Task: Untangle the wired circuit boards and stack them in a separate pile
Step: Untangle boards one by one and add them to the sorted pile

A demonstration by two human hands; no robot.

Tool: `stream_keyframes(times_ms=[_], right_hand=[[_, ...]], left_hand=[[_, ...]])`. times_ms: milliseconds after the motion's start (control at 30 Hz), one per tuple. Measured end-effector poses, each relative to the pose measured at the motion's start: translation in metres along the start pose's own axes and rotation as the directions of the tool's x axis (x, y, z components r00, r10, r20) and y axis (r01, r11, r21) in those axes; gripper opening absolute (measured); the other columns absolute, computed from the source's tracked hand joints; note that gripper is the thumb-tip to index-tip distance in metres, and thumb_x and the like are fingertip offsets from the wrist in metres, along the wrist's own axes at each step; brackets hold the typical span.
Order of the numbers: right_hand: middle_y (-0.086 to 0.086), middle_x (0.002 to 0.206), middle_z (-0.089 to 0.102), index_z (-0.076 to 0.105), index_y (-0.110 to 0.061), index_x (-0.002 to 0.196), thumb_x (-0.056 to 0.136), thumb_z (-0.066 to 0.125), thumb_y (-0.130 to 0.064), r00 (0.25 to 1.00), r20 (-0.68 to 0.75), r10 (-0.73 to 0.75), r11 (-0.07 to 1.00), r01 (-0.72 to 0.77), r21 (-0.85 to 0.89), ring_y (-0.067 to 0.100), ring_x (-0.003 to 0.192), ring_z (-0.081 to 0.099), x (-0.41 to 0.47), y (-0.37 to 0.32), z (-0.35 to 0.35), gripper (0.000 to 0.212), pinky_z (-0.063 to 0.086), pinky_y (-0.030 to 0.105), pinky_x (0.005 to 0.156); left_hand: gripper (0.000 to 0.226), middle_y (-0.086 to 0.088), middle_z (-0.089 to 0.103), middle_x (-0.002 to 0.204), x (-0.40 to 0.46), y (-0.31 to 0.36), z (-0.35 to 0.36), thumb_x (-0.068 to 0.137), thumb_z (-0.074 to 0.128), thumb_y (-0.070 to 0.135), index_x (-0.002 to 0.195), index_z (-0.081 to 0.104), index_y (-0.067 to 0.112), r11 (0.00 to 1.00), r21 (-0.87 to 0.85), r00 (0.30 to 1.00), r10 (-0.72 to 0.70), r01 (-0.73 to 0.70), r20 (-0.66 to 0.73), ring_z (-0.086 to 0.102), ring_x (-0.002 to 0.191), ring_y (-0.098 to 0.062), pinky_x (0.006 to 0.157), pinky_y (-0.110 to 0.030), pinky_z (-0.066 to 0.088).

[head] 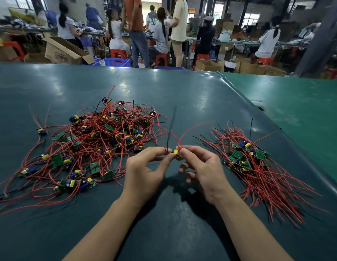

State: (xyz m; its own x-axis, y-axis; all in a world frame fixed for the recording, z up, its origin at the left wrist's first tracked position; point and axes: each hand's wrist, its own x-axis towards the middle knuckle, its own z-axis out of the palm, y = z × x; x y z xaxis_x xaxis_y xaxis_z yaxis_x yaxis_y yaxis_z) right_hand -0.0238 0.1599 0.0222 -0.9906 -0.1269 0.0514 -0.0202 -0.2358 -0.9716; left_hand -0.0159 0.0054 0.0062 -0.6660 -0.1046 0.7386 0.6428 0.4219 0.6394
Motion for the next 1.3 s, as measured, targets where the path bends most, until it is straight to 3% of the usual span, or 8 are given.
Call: stream_keyframes(times_ms=[267, 533, 633, 800, 1000, 1067, 1200, 1300], right_hand=[[0.003, 0.075, 0.072, 0.066, -0.015, 0.083, 0.092, 0.066, -0.016, 0.994, -0.088, -0.062, 0.988, 0.049, -0.146, 0.018, 0.047, 0.063, 0.002, 0.004, 0.002, 0.009, 0.041, 0.022, 0.033], [0.000, 0.086, 0.074, 0.072, -0.012, 0.092, 0.097, 0.059, -0.015, 0.984, -0.151, -0.099, 0.995, 0.095, -0.031, 0.019, 0.055, 0.068, 0.001, -0.001, 0.007, 0.014, 0.043, 0.021, 0.035], [0.000, 0.089, 0.073, 0.075, -0.016, 0.092, 0.097, 0.060, -0.018, 0.983, -0.148, -0.108, 0.994, 0.104, -0.036, 0.016, 0.057, 0.066, 0.001, -0.001, 0.008, 0.016, 0.042, 0.021, 0.036], [0.000, 0.082, 0.072, 0.078, -0.018, 0.090, 0.094, 0.062, -0.014, 0.994, -0.096, -0.056, 0.997, 0.061, 0.043, 0.013, 0.058, 0.063, 0.001, 0.000, 0.010, 0.017, 0.043, 0.020, 0.038], [-0.003, 0.097, 0.067, 0.080, -0.026, 0.094, 0.085, 0.068, 0.002, 0.968, 0.073, -0.240, 0.955, 0.249, -0.164, 0.010, 0.068, 0.061, -0.002, 0.004, 0.008, 0.032, 0.049, 0.022, 0.047], [-0.001, 0.095, 0.064, 0.077, -0.024, 0.096, 0.085, 0.067, 0.007, 0.945, 0.066, -0.320, 0.903, 0.326, -0.281, 0.009, 0.064, 0.059, -0.002, 0.006, 0.009, 0.034, 0.050, 0.022, 0.049], [-0.007, 0.072, 0.068, 0.076, -0.028, 0.093, 0.090, 0.069, -0.010, 0.957, -0.151, -0.246, 0.945, 0.202, -0.259, 0.006, 0.055, 0.056, 0.003, 0.002, -0.001, 0.020, 0.046, 0.019, 0.045], [-0.003, 0.063, 0.065, 0.078, -0.023, 0.092, 0.084, 0.069, -0.030, 0.989, -0.037, -0.140, 0.977, 0.132, -0.166, 0.010, 0.046, 0.048, 0.000, 0.002, 0.000, 0.014, 0.041, 0.022, 0.041]], left_hand=[[0.010, -0.001, 0.076, 0.095, -0.001, -0.003, 0.004, 0.083, 0.072, 0.002, 0.092, 0.073, 0.006, 0.904, -0.271, 0.942, -0.303, 0.332, 0.142, 0.073, 0.089, -0.017, 0.079, -0.030, 0.059], [0.013, -0.018, 0.075, 0.093, 0.013, 0.001, 0.006, 0.095, 0.054, 0.012, 0.085, 0.055, 0.004, 0.303, -0.735, 0.676, -0.683, 0.607, 0.276, 0.074, 0.087, -0.026, 0.073, -0.032, 0.060], [0.013, -0.013, 0.075, 0.090, 0.012, 0.001, 0.005, 0.093, 0.057, 0.017, 0.091, 0.060, 0.005, 0.350, -0.696, 0.682, -0.678, 0.627, 0.273, 0.073, 0.086, -0.024, 0.072, -0.030, 0.060], [0.031, -0.009, 0.075, 0.092, 0.007, 0.002, 0.004, 0.068, 0.078, 0.016, 0.098, 0.073, 0.013, 0.616, -0.451, 0.759, -0.578, 0.646, 0.299, 0.071, 0.086, -0.019, 0.075, -0.023, 0.055], [0.024, -0.008, 0.074, 0.094, 0.015, 0.004, -0.001, 0.077, 0.064, 0.016, 0.100, 0.068, 0.012, 0.197, -0.719, 0.641, -0.644, 0.666, 0.417, 0.071, 0.083, -0.014, 0.071, -0.024, 0.058], [0.024, -0.008, 0.075, 0.092, 0.017, 0.005, -0.002, 0.079, 0.060, 0.016, 0.102, 0.066, 0.010, 0.168, -0.727, 0.627, -0.653, 0.666, 0.424, 0.071, 0.079, -0.014, 0.068, -0.025, 0.058], [0.024, -0.008, 0.070, 0.082, 0.021, 0.007, -0.007, 0.088, 0.055, 0.019, 0.103, 0.069, 0.007, 0.051, -0.717, 0.563, -0.659, 0.695, 0.499, 0.066, 0.064, -0.013, 0.064, -0.024, 0.057], [0.021, -0.003, 0.059, 0.068, 0.018, 0.014, -0.003, 0.093, 0.051, 0.021, 0.094, 0.067, 0.007, 0.096, -0.558, 0.482, -0.636, 0.824, 0.603, 0.052, 0.052, -0.009, 0.057, -0.021, 0.047]])
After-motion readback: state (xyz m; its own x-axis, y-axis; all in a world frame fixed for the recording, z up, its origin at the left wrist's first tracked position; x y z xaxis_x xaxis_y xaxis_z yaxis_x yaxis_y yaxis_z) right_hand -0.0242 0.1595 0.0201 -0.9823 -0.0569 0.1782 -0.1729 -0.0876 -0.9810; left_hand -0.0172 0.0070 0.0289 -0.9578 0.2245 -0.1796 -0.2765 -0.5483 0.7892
